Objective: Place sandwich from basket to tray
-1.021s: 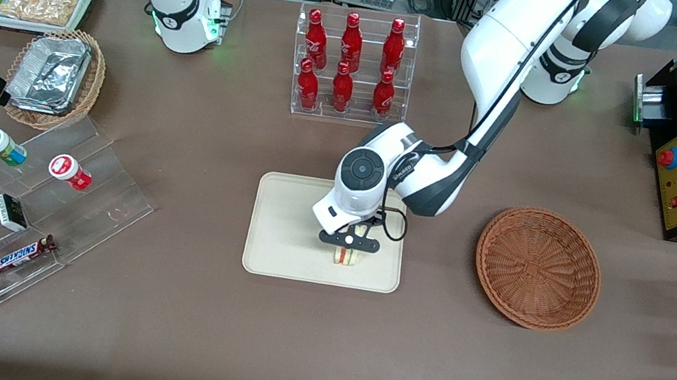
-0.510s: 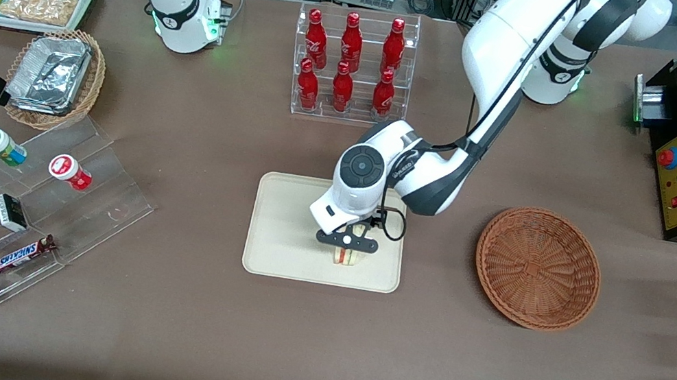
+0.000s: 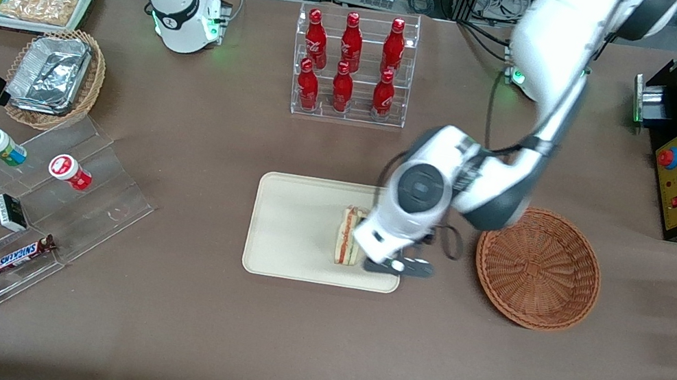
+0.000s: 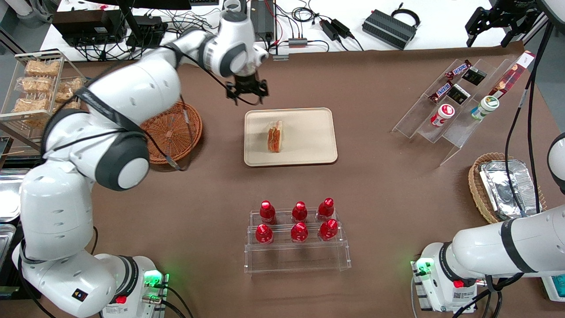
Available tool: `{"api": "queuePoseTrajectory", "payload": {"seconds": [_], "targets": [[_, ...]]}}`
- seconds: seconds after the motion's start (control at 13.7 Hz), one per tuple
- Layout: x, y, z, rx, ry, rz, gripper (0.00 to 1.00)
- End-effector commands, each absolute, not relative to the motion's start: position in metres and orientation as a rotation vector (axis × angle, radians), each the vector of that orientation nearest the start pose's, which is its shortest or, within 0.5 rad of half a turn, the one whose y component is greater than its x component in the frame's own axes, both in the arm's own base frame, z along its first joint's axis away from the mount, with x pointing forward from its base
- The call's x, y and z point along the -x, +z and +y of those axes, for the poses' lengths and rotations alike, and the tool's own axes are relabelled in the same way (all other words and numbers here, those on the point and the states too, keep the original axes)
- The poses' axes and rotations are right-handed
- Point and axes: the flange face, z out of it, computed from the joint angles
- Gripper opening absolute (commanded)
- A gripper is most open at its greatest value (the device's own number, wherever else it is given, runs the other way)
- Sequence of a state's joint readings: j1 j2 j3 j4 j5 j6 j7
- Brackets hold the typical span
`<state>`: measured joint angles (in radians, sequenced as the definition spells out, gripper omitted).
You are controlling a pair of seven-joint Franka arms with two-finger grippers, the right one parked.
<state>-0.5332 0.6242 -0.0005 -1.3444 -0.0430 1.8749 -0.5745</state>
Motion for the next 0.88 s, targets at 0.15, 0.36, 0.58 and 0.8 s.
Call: {"api": "queuePoseTrajectory", "payload": {"seconds": [0.15, 0.36, 0.58, 0.8], "targets": [[-0.628, 0.398, -0.24, 3.146, 0.228, -0.012, 1.0], [-0.631, 0.43, -0.173, 3.163, 0.206, 0.046, 1.0], [-0.623, 0.472, -0.133, 3.152, 0.211, 0.01, 1.0], [-0.611, 0.514, -0.098, 3.128, 0.176, 0.171, 1.0]]}}
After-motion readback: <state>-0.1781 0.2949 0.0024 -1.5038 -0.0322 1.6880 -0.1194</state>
